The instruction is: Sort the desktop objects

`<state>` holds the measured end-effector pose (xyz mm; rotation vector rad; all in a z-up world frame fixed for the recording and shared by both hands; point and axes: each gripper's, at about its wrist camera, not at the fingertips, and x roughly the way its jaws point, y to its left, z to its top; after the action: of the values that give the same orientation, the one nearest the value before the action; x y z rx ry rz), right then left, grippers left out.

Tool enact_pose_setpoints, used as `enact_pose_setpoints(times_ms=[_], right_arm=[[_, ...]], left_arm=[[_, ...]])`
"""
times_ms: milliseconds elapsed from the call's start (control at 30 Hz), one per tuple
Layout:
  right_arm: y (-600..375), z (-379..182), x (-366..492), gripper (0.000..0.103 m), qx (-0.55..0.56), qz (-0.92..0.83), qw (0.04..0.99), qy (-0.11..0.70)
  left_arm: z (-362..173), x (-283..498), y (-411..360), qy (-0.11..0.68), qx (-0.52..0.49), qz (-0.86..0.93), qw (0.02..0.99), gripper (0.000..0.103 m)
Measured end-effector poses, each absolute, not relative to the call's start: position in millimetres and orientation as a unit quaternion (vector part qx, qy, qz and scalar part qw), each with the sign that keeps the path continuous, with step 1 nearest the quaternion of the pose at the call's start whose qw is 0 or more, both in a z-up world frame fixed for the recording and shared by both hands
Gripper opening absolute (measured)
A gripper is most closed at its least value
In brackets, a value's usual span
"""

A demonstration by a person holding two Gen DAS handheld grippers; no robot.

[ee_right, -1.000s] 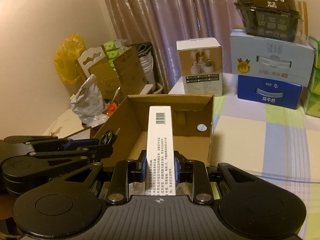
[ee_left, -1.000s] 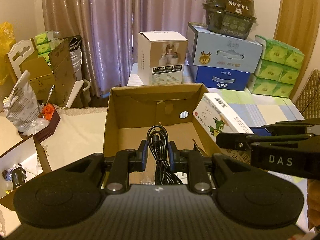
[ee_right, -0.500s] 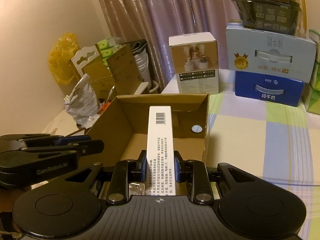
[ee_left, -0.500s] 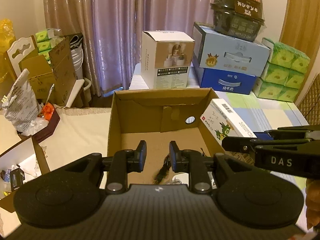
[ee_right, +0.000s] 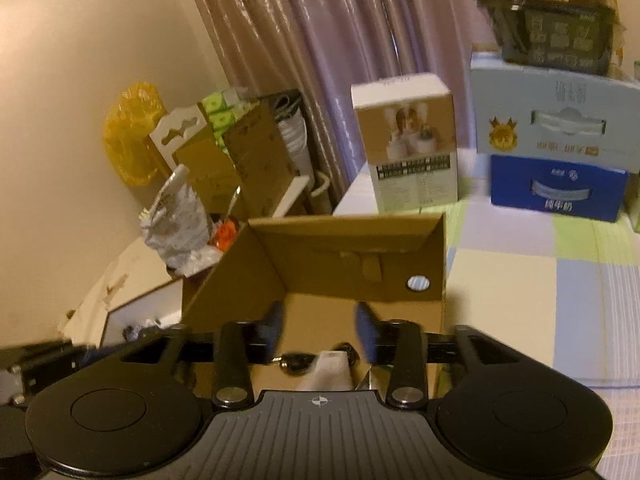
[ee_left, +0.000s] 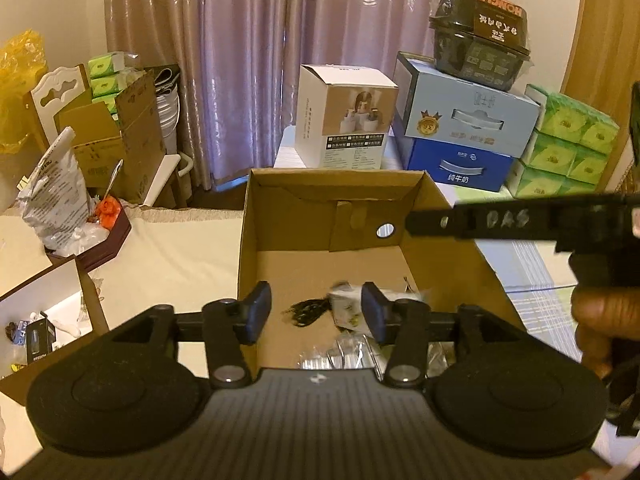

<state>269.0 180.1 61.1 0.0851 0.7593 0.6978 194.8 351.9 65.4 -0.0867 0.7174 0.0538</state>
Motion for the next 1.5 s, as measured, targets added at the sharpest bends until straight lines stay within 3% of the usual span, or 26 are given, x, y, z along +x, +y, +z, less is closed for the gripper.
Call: enact_pose_setpoints(times_ms=[133,267,367,467,867,1500], right_arm=[[164,65,258,0.060,0.041,0.328,0.872,0.362],[141,70,239,0.087,0.045,0.315,0.878,0.358],[123,76,219,0.101,0.052,0.308,0.879,0.360],[108,81,194,0.101,0.059,0.299,0.877,0.371],[57,94,100,0.101,0.077,0.267,0.868,0.410],[32,121,-11,0.101,0.013,0.277,0.882,0.381]], left_arm=[[72,177,347,0.341,-0.044,0.032,0.939,0.068],[80,155,338,0.329,-0.038,0.037,0.943,0.089],[86,135,331,0.322,-0.030,0.044,0.945,0.096],[93,112,327,0.315,-0.045,0.048,0.947,0.102],[109,10,298,0.303,-0.088,0.083,0.945,0.102],[116,-75,252,0.350,-0.089,0.092,0.928,0.102]])
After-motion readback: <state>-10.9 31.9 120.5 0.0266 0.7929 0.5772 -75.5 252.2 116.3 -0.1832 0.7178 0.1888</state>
